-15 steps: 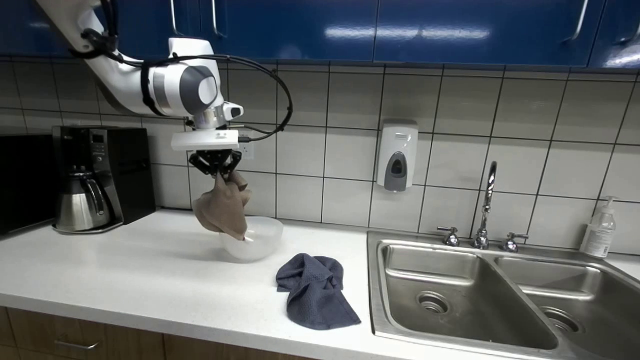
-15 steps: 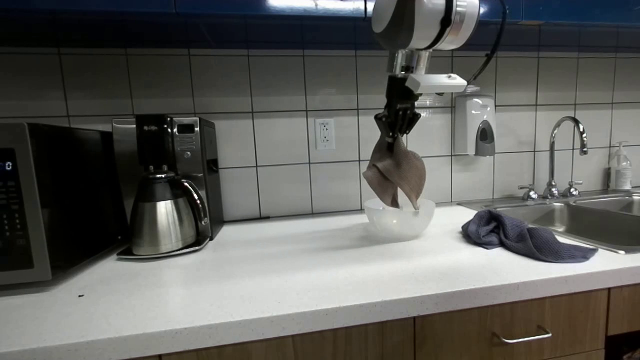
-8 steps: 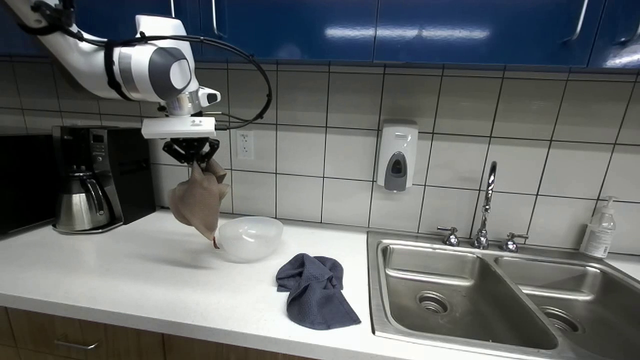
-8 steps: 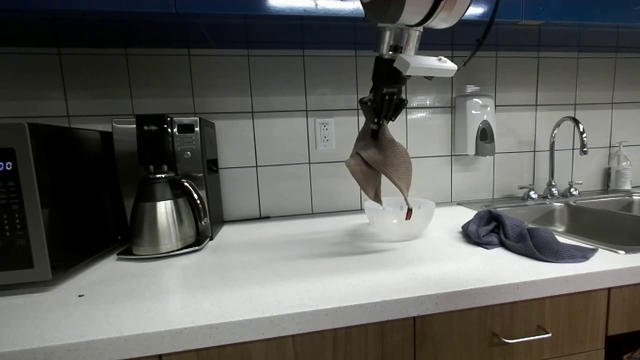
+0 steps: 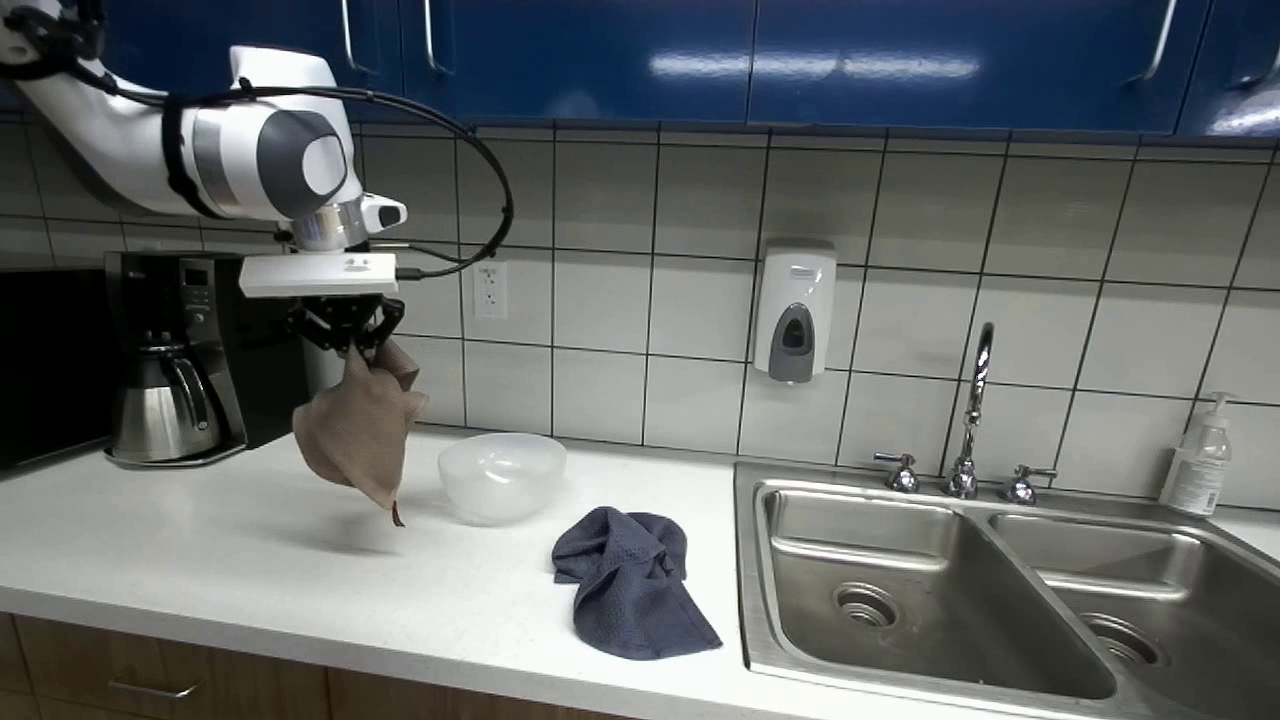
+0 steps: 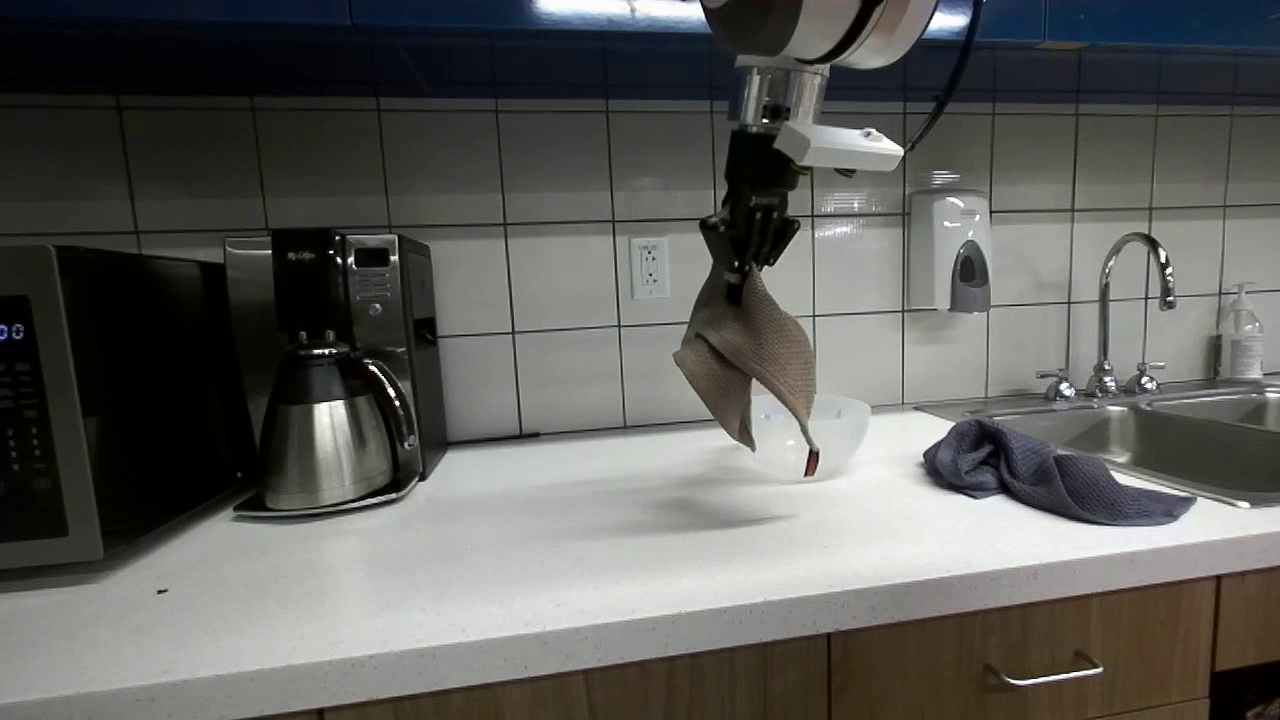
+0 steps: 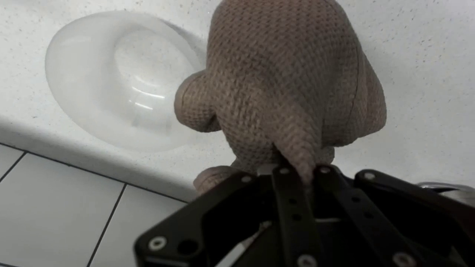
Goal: Take the towel out of the bowl
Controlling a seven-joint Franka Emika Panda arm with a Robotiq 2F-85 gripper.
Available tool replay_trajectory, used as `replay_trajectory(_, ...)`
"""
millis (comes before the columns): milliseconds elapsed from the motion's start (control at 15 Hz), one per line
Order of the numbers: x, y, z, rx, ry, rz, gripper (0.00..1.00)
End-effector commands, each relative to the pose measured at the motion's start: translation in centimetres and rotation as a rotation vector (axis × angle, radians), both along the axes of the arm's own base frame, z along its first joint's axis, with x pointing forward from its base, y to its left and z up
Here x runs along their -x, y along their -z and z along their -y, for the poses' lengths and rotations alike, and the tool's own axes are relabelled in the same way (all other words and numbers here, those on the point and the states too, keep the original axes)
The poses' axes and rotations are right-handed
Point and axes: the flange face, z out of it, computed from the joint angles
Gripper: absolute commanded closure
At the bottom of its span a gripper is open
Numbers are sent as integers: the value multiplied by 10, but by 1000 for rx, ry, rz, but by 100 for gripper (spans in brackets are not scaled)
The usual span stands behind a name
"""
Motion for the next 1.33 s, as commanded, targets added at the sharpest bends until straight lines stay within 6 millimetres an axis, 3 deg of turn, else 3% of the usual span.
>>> replay_trajectory(0, 15, 25, -11, 5, -42, -50, 98)
replay_trajectory(400, 31, 76, -30, 22, -106, -153, 98)
replay_trajectory(733, 37, 112, -32, 41, -129, -226, 98)
replay_trajectory(1000, 38, 131, -31, 53, -129, -267, 97)
replay_trajectory(1067, 38, 133, -30, 56, -126, -274, 69)
replay_trajectory(1133, 38, 135, -30, 57, -127, -278, 68)
replay_trajectory(1267, 38, 136, -30, 58, -126, -278, 54)
